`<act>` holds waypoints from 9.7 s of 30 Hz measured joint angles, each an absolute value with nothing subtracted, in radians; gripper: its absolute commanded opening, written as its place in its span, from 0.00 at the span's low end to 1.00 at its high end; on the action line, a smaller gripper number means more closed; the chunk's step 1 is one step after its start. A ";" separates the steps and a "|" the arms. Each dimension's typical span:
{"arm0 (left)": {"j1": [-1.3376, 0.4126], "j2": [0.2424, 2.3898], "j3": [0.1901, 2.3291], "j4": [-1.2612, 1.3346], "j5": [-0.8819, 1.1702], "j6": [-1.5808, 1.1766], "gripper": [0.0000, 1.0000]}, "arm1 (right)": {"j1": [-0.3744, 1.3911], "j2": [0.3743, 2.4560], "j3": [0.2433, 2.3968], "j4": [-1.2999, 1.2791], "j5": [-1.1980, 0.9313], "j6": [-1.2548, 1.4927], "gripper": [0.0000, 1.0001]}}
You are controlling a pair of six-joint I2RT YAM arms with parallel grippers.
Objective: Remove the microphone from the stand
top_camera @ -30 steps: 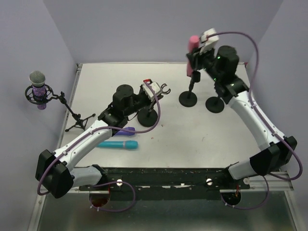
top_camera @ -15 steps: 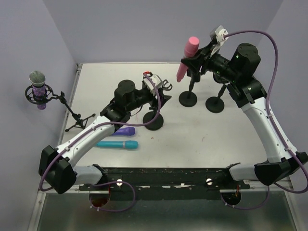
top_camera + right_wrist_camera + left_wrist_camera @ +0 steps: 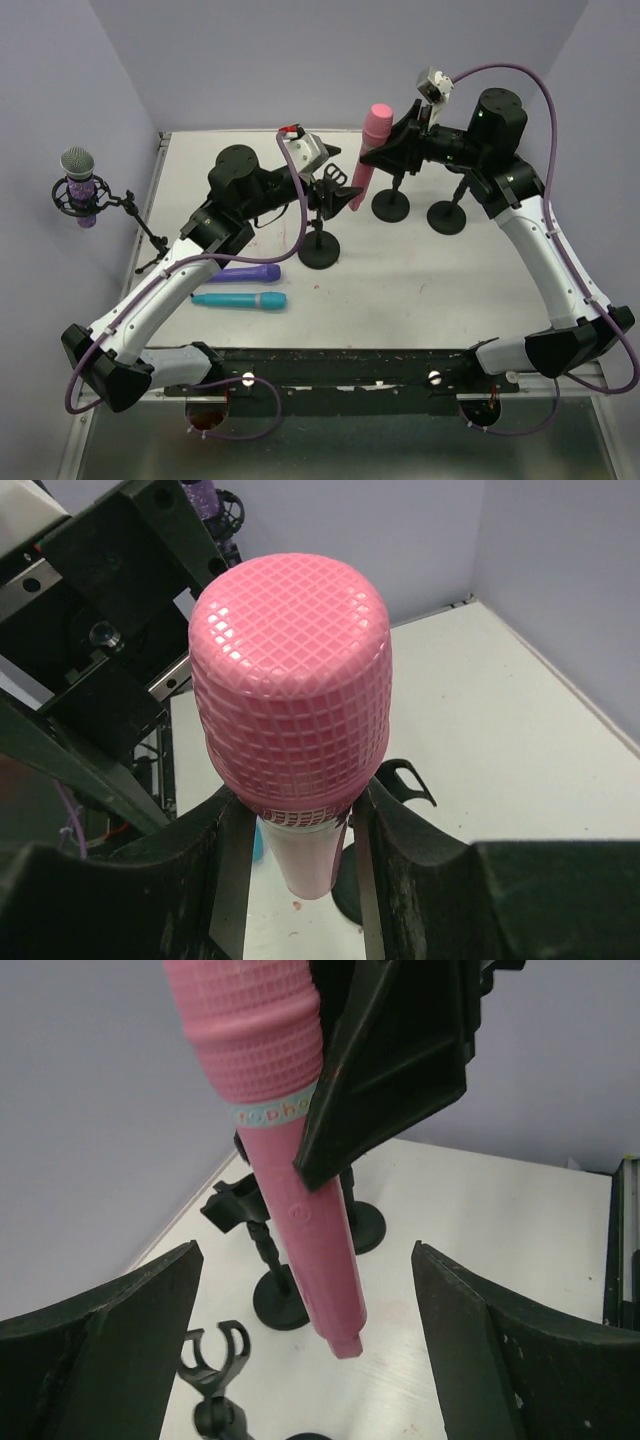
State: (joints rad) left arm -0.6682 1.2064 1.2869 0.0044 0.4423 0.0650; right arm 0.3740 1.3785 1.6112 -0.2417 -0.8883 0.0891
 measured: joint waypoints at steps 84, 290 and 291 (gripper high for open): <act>-0.132 1.493 0.802 -0.549 0.124 1.269 0.41 | 0.378 1.176 1.403 -0.656 -0.825 -0.329 0.93; -0.424 1.373 0.629 0.478 0.520 1.227 0.54 | 0.593 1.869 1.872 -0.683 -0.622 -0.855 0.36; -0.426 1.394 0.630 0.492 0.511 1.228 0.51 | 0.592 1.872 1.875 -0.682 -0.623 -0.849 0.36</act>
State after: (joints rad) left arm -0.4263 1.3941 0.6296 0.4915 0.5114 1.2278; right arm 0.5922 1.8721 1.8751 -0.6823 -0.6231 -0.8490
